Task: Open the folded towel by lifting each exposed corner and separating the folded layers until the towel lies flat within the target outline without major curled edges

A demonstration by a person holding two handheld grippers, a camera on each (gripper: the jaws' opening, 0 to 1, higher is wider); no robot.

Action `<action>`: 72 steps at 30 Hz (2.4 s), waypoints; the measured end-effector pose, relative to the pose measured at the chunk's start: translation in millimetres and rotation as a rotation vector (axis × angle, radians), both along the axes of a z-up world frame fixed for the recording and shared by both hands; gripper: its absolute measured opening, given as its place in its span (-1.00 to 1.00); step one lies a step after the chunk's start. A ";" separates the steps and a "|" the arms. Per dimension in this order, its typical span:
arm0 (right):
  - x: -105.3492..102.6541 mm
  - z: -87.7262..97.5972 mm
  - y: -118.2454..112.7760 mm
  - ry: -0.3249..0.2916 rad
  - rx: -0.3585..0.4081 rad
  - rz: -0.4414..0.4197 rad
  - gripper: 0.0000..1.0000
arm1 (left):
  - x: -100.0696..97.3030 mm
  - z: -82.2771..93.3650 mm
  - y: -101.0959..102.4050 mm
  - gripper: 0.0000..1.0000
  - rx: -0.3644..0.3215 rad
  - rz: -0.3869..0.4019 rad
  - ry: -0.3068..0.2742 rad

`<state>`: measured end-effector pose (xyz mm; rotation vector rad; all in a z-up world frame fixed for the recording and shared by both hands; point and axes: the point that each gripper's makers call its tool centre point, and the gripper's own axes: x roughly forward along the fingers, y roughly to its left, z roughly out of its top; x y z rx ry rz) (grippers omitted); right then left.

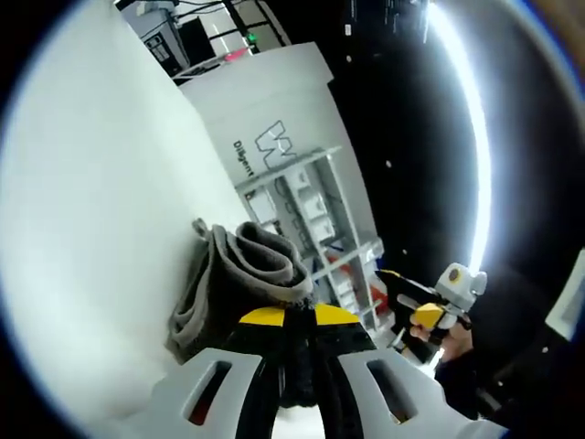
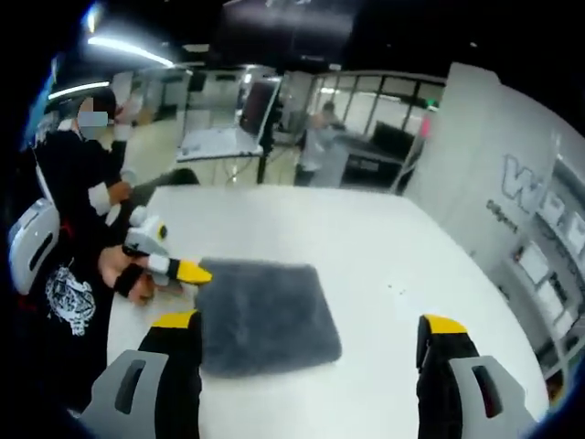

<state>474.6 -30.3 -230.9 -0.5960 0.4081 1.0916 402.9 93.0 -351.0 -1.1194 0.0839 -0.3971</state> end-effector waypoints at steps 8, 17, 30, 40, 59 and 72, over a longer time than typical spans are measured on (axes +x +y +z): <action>12.4 14.5 0.6 -0.008 -0.065 0.048 0.71 | 0.0 0.9 -1.5 -0.87 -0.007 -0.010 -0.008; 21.3 29.5 -3.6 0.004 -0.178 0.086 0.64 | 0.2 -0.3 -2.0 -0.87 -0.012 -0.011 -0.006; 38.4 42.8 20.4 0.028 -0.307 0.176 0.44 | 0.9 -2.0 -0.5 -0.87 -0.033 0.012 0.058; 49.3 38.4 39.5 0.065 -0.399 0.238 0.43 | 5.7 -5.7 3.6 -0.87 -0.035 0.043 0.038; 73.5 8.7 77.3 0.092 -0.441 0.322 0.35 | 7.3 -5.7 2.5 -0.88 -0.018 0.025 0.017; 66.8 -18.3 93.3 0.179 -0.490 0.409 0.18 | 7.1 -5.7 3.4 -0.88 -0.034 0.029 0.011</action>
